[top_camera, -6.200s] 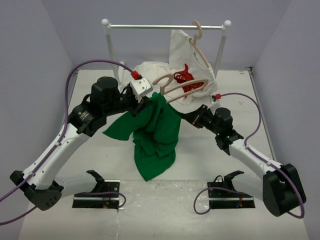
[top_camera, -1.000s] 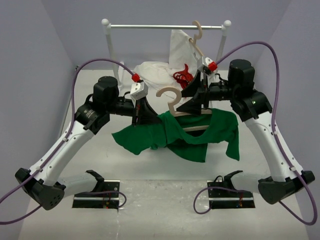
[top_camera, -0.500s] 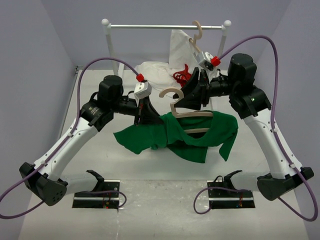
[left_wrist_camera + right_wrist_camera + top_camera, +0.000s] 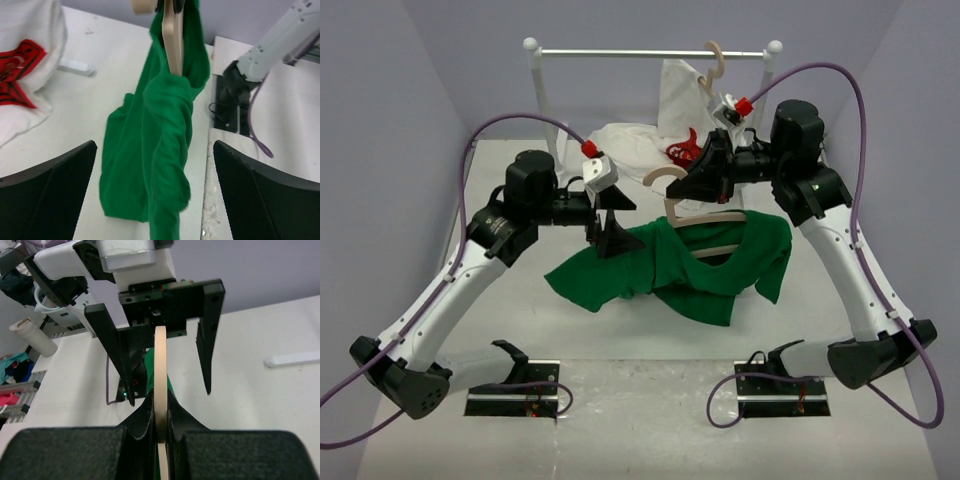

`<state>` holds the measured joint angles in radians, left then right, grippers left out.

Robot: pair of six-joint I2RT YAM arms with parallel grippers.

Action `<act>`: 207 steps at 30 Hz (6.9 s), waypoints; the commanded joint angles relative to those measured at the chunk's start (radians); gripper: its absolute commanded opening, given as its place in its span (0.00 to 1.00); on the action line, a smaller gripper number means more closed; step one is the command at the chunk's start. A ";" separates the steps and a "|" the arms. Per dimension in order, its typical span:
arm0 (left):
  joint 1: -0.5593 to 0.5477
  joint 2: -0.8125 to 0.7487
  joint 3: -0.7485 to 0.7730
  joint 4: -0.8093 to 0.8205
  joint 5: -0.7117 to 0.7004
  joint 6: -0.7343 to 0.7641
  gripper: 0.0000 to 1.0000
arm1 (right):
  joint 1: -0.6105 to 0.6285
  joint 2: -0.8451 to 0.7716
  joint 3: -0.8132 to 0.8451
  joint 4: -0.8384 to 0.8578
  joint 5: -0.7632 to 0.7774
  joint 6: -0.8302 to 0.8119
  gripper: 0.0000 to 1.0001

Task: Place the t-shirt on the hanger
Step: Place the T-shirt on the hanger, then place the hanger at the clothesline.

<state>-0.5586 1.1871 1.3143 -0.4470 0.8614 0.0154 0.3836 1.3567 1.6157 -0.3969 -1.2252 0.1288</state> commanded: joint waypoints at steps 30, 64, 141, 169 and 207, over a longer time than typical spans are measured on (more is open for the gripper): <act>0.008 -0.355 -0.315 0.157 -0.520 -0.107 0.68 | -0.273 -0.228 -0.019 0.122 0.036 0.181 0.00; 0.008 -0.344 -0.414 0.205 -0.361 -0.109 0.61 | -0.299 -0.243 0.068 0.078 0.058 0.147 0.00; -0.133 0.276 0.391 0.486 0.286 -0.347 0.68 | -0.075 -0.158 0.089 0.199 0.179 0.149 0.00; 0.024 0.334 0.379 0.558 0.456 -0.420 0.00 | -0.268 -0.358 -0.128 -0.015 0.147 -0.041 0.99; 0.121 0.191 0.660 0.169 -0.907 -0.456 1.00 | -0.065 -0.325 -0.008 -0.149 0.663 -0.052 0.00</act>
<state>-0.4473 1.5261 1.9903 -0.0865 0.8265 -0.4559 0.3180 1.0209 1.5281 -0.6762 -0.7566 -0.0708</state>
